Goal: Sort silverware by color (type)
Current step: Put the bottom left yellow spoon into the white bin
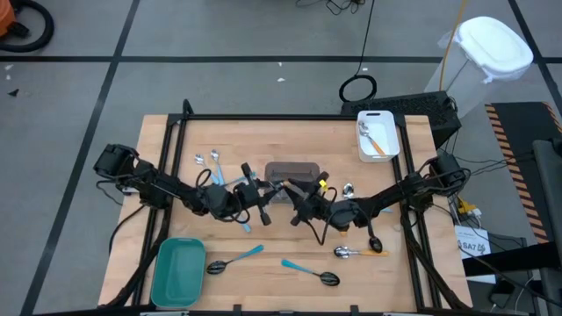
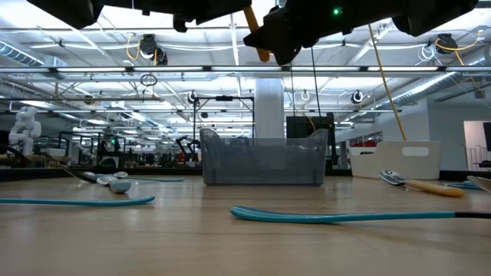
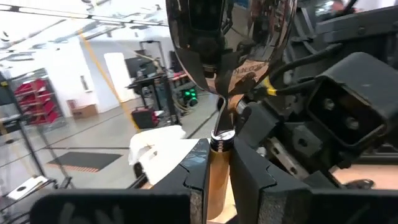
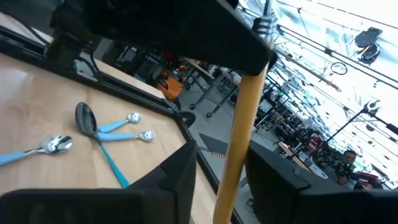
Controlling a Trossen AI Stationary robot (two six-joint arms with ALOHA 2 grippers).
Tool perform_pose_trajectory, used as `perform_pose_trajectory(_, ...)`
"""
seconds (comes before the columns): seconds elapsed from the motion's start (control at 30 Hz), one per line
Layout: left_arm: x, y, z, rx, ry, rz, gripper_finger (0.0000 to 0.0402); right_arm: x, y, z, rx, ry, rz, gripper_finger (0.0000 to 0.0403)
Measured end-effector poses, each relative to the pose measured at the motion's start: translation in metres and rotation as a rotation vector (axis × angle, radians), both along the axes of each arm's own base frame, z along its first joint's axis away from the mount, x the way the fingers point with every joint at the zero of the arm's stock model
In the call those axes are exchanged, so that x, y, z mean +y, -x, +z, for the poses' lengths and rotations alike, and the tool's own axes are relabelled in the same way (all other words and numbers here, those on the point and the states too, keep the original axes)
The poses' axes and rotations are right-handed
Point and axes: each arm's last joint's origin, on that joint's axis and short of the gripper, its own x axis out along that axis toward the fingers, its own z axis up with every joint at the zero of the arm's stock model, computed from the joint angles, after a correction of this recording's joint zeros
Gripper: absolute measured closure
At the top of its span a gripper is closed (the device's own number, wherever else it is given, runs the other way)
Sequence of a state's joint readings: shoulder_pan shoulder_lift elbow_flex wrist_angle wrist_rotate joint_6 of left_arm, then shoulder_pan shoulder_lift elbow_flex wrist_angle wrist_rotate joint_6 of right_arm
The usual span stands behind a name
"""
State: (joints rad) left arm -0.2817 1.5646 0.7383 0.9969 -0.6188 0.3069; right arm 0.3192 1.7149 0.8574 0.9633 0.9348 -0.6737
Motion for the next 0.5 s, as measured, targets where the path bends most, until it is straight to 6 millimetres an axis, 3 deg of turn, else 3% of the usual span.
perform_pose_trajectory(0.13, -0.002, -0.001, 0.000, -0.001, -0.013, -0.067, 0.0359, 0.001, 0.000, -0.001, 0.030, 0.015, 0.023, 0.0263)
perform_pose_trajectory(0.27, -0.002, -0.001, -0.001, 0.012, -0.044, -0.100, 0.0358, 0.001, 0.003, 0.004, 0.036, -0.013, 0.058, 0.0291)
perform_pose_trajectory(0.4, -0.002, -0.002, -0.004, 0.048, -0.071, -0.127, 0.0358, 0.000, 0.012, 0.013, 0.065, -0.094, 0.129, 0.0310)
perform_pose_trajectory(0.5, -0.001, -0.003, -0.004, 0.052, -0.071, -0.166, 0.0358, -0.004, 0.021, 0.023, 0.079, -0.210, 0.192, 0.0301)
